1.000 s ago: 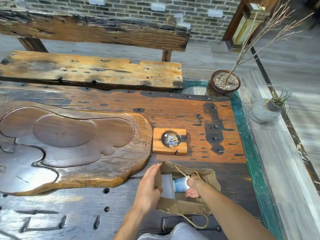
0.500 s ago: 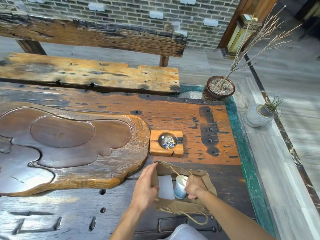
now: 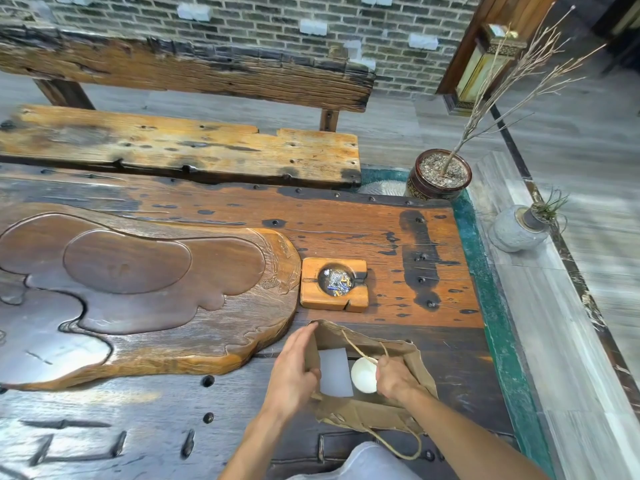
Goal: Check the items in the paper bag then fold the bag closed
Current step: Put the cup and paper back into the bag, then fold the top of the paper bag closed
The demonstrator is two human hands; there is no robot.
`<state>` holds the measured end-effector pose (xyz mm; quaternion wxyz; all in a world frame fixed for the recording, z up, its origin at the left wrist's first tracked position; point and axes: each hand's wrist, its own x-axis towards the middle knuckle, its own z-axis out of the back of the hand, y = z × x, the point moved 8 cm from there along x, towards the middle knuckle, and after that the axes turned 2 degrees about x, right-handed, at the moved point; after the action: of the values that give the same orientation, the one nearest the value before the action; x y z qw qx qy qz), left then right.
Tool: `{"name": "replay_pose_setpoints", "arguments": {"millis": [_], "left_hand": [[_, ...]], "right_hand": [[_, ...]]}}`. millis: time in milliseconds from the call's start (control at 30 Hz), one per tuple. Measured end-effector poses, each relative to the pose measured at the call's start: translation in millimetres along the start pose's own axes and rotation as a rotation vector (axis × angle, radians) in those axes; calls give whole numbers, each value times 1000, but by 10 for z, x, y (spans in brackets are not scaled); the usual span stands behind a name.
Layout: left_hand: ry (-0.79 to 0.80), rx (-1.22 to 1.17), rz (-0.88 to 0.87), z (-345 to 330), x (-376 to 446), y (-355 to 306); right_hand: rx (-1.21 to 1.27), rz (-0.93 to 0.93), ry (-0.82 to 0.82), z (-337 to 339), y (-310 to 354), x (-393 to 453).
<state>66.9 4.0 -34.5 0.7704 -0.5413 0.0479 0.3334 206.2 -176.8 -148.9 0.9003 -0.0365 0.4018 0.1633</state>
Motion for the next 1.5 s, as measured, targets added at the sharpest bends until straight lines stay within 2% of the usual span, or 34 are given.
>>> {"name": "replay_pose_setpoints", "arguments": {"millis": [267,367,467,533,600,733,833,1033,1133,1233,1433,1500], "left_hand": [[18,66,-72,-88,-4,-43],[36,89,-80,-129,-18,-63],[55,119,-104,-170,-24,-69],[65,136,-131,-180,-28,-99],[83,120,-150,-181,-29,-114],[43,-32,-164,-110,-10,-151],[-62,-133,-72,46,25,-123],[-44,-333,290,31,168,254],[49,-431,485,-118,178,412],[168,-508,575,-322,196,505],[264,-513,609,-546,279,595],[290,-467,594,-564,278,590]], "right_hand": [[55,-60,98,110,-4,-203],[-4,0,77,204,23,-309],[-29,67,132,291,11,-454],[96,150,166,435,55,-667],[350,197,218,583,43,-916],[676,265,331,927,-184,-1398],[828,286,295,1191,-516,-1464],[1230,57,-36,1286,-1237,-950],[1225,-64,53,899,-1243,-682],[1248,-154,214,494,-1085,-563],[1244,-235,397,202,-781,-494],[1236,-222,405,229,-705,-512]]}}
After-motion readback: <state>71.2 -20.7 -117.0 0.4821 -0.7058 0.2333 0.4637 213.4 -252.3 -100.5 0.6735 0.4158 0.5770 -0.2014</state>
